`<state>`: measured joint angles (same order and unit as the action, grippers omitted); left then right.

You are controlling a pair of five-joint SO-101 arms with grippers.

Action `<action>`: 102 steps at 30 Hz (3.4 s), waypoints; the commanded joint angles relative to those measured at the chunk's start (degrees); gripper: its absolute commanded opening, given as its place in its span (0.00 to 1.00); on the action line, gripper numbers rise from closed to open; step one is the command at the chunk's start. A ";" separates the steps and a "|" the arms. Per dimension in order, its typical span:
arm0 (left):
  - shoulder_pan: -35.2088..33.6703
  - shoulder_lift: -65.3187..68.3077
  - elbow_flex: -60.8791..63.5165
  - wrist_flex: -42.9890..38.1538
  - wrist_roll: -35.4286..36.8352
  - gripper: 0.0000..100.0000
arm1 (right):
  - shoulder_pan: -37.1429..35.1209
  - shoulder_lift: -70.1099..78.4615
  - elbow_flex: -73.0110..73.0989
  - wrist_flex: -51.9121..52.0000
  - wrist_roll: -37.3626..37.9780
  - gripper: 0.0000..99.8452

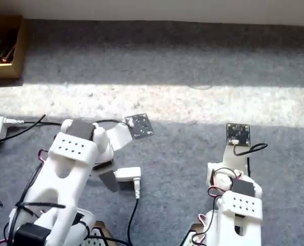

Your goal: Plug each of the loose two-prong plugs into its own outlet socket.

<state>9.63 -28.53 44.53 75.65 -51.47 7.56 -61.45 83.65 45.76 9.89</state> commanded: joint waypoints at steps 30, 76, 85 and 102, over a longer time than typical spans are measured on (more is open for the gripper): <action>10.33 21.58 -3.38 -13.71 -1.67 0.24 | -0.04 -0.75 2.07 -4.53 0.26 0.28; -63.69 64.66 -68.97 -19.25 -3.16 0.07 | -1.54 -1.10 2.42 -4.53 0.53 0.28; -57.10 64.22 -87.16 6.86 9.85 0.37 | -1.54 -1.10 2.15 -4.26 0.26 0.28; -33.54 31.08 -80.75 26.02 35.96 0.38 | -1.10 -22.37 -14.37 24.66 0.62 0.28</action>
<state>-29.49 13.76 -42.51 100.70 -18.51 6.33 -75.08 73.71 65.01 9.89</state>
